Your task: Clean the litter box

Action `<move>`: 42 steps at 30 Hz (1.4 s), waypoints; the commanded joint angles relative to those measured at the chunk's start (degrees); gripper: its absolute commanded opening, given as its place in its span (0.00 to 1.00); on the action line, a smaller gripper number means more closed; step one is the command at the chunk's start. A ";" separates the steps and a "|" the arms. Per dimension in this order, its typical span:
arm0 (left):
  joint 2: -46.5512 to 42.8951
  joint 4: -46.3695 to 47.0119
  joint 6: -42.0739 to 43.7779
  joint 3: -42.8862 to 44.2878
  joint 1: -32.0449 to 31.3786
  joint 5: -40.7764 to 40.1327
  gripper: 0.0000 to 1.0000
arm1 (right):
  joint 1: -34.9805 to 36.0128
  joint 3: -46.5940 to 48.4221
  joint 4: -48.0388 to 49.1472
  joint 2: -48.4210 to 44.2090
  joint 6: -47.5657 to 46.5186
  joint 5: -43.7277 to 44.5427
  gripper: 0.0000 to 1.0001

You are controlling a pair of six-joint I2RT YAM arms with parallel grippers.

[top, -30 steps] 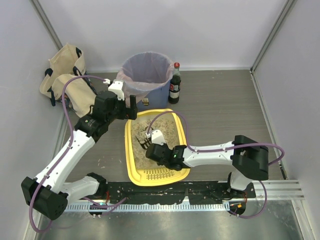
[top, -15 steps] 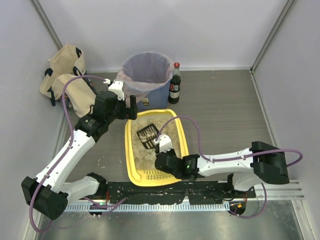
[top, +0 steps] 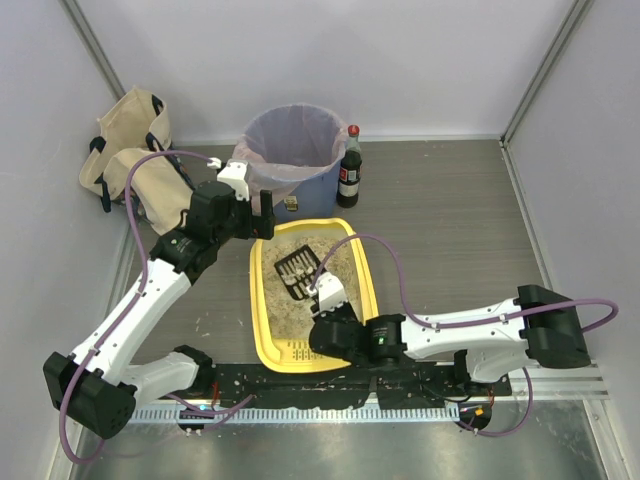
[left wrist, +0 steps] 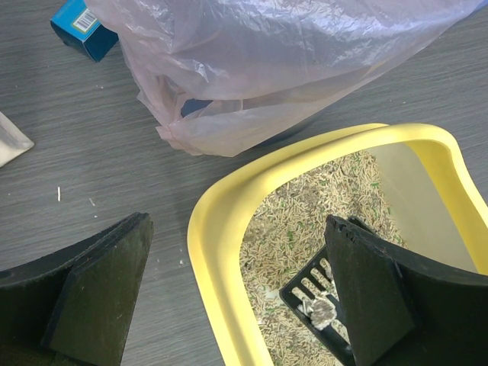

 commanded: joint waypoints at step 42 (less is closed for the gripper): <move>1.22 1.98 -0.95 0.15 -0.24 0.86 1.00 | 1.65 7.25 -20.47 -10.78 3.26 -4.69 0.02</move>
